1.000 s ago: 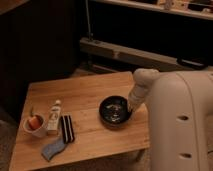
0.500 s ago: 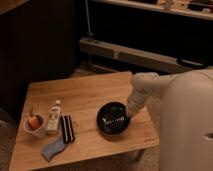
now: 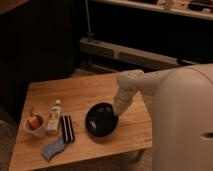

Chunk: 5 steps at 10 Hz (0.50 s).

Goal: Drag the ceramic bowl in a circle

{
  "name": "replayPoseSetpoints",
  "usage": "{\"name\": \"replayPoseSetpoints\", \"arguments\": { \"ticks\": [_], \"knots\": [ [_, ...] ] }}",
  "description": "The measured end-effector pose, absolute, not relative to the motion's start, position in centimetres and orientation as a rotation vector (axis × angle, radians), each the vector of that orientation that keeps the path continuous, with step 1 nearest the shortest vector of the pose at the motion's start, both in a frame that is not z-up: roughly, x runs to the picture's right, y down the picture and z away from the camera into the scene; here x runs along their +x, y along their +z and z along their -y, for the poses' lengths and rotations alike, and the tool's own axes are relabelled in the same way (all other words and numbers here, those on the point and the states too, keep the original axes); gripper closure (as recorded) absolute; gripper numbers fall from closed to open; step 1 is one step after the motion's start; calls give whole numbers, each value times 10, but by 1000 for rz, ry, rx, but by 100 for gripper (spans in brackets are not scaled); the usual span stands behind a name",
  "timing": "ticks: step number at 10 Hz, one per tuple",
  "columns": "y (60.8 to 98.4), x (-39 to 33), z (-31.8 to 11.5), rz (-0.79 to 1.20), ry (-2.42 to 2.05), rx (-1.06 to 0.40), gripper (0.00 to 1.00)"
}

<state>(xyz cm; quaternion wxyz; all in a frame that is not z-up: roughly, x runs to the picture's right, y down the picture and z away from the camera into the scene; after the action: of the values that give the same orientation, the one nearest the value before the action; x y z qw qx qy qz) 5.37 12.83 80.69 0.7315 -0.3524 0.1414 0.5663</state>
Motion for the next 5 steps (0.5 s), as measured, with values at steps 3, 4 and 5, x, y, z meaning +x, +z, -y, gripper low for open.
{"name": "replayPoseSetpoints", "arguments": {
  "ticks": [3, 4, 5],
  "knots": [
    [803, 28, -121, -273, 1188, -775, 86],
    [807, 16, -118, -263, 1171, -778, 86],
    [810, 7, -114, -256, 1161, -779, 86]
  ]
}}
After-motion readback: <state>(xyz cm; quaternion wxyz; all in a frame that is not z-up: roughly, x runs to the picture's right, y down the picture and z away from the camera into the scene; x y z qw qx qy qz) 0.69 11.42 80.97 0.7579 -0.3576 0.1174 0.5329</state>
